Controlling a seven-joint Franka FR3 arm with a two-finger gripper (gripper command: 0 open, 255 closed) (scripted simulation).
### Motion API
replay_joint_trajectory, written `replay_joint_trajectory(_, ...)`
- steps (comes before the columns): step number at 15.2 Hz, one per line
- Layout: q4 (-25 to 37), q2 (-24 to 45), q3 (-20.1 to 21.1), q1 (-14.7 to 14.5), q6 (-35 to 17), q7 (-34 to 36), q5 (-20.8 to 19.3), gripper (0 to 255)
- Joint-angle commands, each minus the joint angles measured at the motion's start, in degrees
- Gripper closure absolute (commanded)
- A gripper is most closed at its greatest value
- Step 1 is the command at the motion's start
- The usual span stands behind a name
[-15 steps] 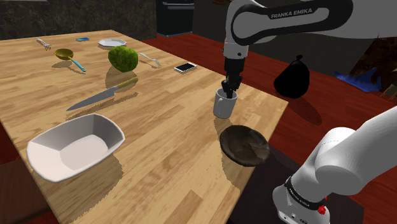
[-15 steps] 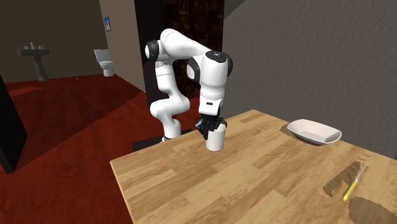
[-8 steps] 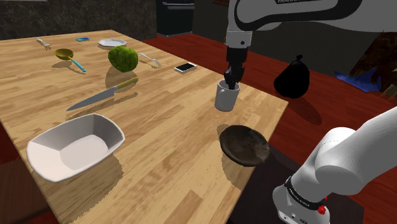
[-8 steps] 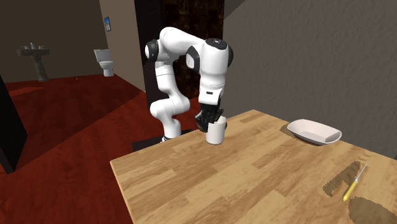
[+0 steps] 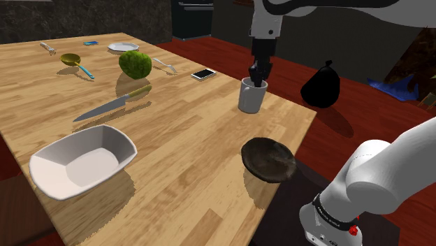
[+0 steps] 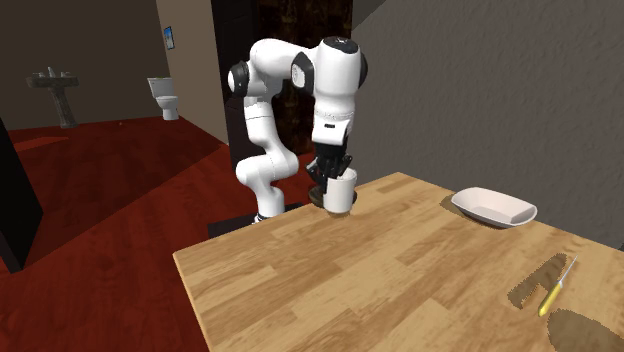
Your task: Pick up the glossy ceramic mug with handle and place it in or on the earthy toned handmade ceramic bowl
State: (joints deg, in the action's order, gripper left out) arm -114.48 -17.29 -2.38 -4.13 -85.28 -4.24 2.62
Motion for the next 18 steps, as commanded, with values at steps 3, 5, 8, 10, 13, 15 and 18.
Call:
replay_joint_trajectory(3,3.72,0.54,0.04,-0.05,3.19,0.23,0.07,255)
replay_joint_trajectory(5,3.05,-1.20,0.56,-0.35,4.21,1.10,0.34,255)
replay_joint_trajectory(8,-1.25,-6.67,2.24,-1.23,5.22,3.65,1.38,255)
replay_joint_trajectory(10,-3.76,-10.18,3.43,-1.82,6.10,5.40,2.27,255)
replay_joint_trajectory(13,-6.99,-15.23,5.32,-2.76,7.67,8.11,3.91,255)
replay_joint_trajectory(15,-8.81,-18.45,6.65,-3.43,8.88,10.01,5.20,255)
replay_joint_trajectory(18,-11.03,-23.03,8.74,-4.49,10.86,12.98,7.41,255)
